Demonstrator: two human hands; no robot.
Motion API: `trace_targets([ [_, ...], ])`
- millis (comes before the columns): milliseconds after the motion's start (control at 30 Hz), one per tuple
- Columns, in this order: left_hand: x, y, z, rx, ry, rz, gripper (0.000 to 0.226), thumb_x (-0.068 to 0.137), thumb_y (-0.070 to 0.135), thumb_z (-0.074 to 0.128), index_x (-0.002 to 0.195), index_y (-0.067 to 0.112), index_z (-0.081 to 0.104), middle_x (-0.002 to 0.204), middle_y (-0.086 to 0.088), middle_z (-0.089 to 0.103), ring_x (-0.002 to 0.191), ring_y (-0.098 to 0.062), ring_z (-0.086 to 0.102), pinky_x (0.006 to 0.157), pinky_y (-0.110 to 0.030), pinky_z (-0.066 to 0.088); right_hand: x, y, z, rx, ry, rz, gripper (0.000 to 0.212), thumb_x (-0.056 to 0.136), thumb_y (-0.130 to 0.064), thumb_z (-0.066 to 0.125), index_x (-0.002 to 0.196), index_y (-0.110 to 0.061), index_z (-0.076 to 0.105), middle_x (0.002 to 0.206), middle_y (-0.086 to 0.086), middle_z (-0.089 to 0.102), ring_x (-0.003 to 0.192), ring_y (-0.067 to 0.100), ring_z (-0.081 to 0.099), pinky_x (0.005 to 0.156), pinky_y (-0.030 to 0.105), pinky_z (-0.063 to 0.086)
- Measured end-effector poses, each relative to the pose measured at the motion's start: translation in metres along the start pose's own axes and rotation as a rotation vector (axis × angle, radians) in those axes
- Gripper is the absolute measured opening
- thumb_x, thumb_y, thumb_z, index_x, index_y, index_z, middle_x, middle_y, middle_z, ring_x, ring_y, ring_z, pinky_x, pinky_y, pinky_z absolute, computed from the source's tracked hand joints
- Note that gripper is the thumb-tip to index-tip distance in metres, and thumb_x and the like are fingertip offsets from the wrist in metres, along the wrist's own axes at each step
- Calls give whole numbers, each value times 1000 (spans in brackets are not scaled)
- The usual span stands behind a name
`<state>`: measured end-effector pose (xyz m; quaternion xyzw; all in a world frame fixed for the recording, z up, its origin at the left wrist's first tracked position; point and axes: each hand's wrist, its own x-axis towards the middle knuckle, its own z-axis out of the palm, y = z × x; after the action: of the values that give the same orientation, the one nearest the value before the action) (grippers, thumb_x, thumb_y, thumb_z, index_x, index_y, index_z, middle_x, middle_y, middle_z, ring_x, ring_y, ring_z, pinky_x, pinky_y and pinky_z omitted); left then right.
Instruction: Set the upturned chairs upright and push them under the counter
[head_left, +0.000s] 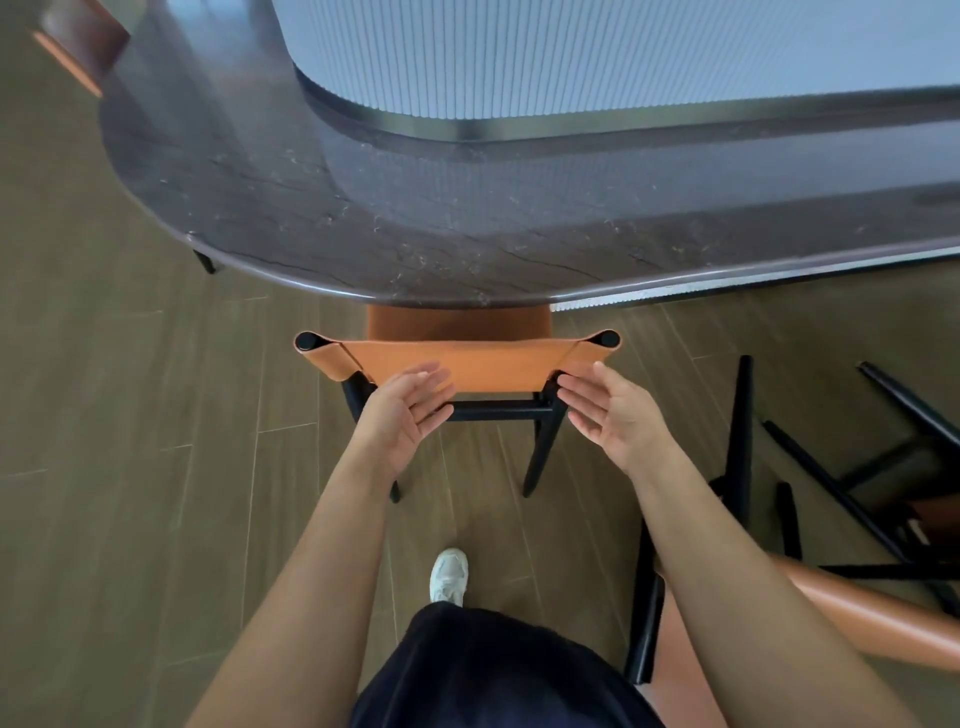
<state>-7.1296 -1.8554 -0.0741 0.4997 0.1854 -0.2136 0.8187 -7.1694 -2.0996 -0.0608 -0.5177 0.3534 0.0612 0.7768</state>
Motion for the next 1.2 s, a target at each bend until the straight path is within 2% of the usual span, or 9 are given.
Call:
trace_targets([
  [267,-33,-14,4,141,-104,-21,26,100,12,43,121,11,58,117,-5,69,109,-20,66,88,-33,53,-60,41,-29,104,191,-92,15,96,-11,58,108,-11,68,94,4,77,87,16,74,79,30,54],
  [600,-68,-20,-3,379,-353,-53,24,98,11,49,118,14,62,113,-1,72,102,-17,69,88,-33,53,-154,116,-37,314,436,-194,20,101,-15,47,108,-17,66,93,5,77,88,17,74,75,29,55],
  [867,-117,-49,-8,545,-515,-91,22,96,13,55,114,16,67,108,0,74,102,-16,69,89,-33,53,-240,176,-55,425,590,-215,20,93,-30,61,111,-22,67,96,1,77,94,13,72,81,31,54],
  [1200,-195,-117,26,640,-771,-191,20,96,18,54,112,19,66,109,0,73,103,-15,69,87,-31,53,-348,245,-110,568,845,-232,22,92,-30,64,111,-20,68,98,3,76,96,17,72,83,31,55],
])
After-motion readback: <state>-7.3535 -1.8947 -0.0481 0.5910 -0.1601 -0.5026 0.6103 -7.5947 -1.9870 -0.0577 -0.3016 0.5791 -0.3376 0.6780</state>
